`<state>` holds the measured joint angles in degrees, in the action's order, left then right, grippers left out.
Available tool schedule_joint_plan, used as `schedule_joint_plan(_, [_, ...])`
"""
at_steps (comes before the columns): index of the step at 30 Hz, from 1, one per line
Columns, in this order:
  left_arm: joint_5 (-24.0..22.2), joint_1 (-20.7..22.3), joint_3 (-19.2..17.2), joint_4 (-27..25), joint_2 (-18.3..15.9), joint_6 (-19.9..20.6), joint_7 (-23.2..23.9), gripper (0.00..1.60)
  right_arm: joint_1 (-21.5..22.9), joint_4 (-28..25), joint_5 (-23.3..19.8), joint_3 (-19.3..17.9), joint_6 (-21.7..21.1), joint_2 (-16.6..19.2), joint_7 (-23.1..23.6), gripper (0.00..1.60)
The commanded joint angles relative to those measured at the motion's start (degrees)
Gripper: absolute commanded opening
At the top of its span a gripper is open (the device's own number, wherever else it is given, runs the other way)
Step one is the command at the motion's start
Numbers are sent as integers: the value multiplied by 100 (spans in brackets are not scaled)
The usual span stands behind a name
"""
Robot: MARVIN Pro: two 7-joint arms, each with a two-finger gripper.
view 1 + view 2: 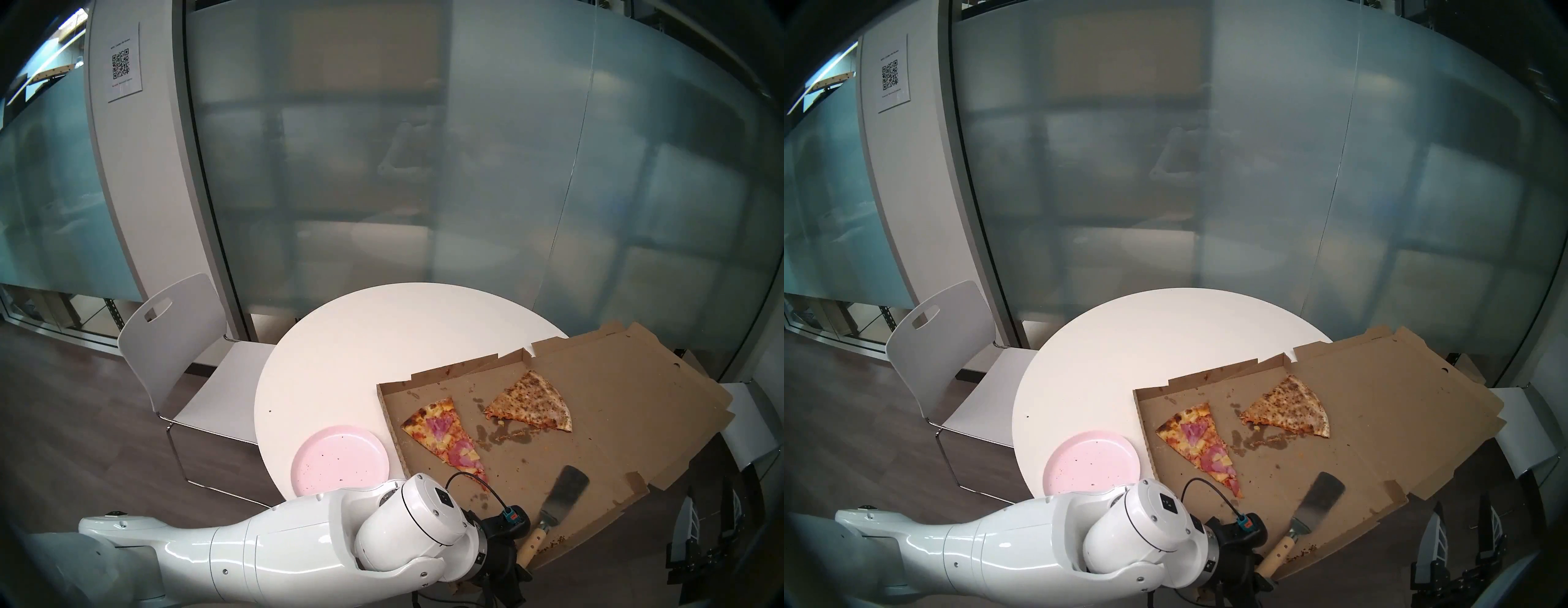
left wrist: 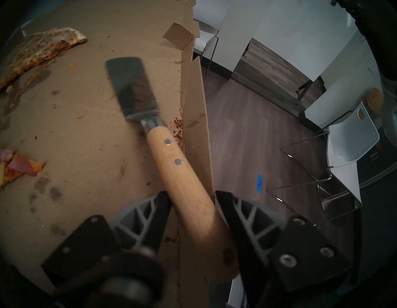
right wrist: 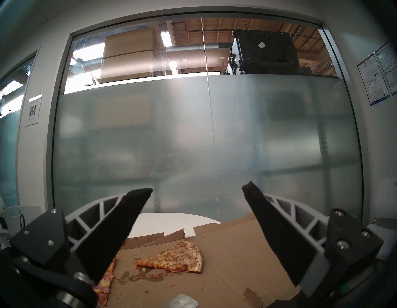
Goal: Put pizza slice onto the plate
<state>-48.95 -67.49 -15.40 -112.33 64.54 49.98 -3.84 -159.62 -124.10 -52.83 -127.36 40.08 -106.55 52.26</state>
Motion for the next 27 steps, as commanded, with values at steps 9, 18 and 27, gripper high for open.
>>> schedule_joint_plan(9, [-551,313,121,-299,-80,-237,-649,10,28,-41,-145,-9,16,13,113,160])
schedule_joint_plan(18, [-913,319,-14,-741,-366,-266,-1115,0,54,-59,-144,22,0,5,168,160])
schedule_joint_plan(27, [-1343,217,-120,-969,-688,-380,-1340,0,92,-207,-124,45,-29,-3,165,160])
